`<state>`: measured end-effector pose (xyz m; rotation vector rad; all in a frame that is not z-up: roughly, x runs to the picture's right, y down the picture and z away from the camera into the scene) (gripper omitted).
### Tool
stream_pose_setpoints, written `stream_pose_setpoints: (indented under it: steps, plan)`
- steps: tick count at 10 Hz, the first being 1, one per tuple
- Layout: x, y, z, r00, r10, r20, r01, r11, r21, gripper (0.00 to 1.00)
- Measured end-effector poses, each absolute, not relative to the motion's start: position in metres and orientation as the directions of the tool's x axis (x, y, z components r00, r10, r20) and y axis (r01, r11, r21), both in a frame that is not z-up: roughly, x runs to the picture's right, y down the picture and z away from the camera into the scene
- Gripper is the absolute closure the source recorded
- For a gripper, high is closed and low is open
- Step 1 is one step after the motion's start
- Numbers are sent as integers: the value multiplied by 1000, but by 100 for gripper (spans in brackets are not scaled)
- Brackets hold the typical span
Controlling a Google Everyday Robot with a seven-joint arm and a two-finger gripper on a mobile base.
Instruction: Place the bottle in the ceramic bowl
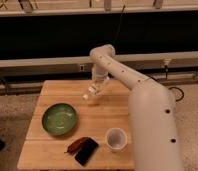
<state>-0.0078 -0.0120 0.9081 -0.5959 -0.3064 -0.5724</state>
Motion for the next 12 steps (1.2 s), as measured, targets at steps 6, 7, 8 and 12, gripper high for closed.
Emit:
stream_pose_setpoints:
  steps: [6,7,8,12]
  plan:
    - [-98,23,864,730,-440,523,671,605,-428,100]
    - [-107,31,857,715,-441,543,686,592,-423,100]
    - [-115,36,851,703,-440,558,697,583,-418,100]
    - [-149,61,836,637,-439,634,753,532,-387,82]
